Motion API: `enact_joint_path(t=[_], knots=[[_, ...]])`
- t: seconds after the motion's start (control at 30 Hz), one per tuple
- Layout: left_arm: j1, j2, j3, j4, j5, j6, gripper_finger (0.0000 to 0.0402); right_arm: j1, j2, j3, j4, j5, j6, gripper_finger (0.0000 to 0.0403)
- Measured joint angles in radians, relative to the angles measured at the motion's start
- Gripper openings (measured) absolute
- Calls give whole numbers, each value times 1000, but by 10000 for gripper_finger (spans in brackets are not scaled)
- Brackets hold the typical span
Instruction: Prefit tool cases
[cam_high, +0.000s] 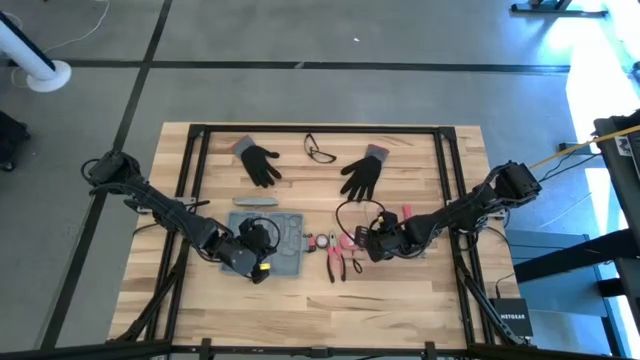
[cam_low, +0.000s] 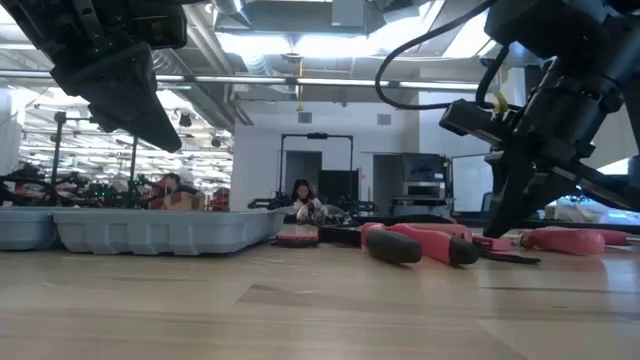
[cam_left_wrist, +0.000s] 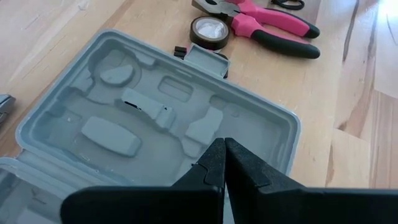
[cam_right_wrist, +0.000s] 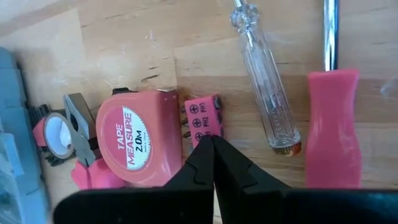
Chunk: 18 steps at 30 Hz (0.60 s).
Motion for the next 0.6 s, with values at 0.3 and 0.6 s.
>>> enact_joint_path(t=[0.3, 0.6], knots=[[0, 0, 0, 0, 0, 34, 0, -8, -57, 25, -84, 19, -31, 0], [1, 0, 0, 0, -1, 37, 0, -6, -72, 27, -137, 25, -43, 1]])
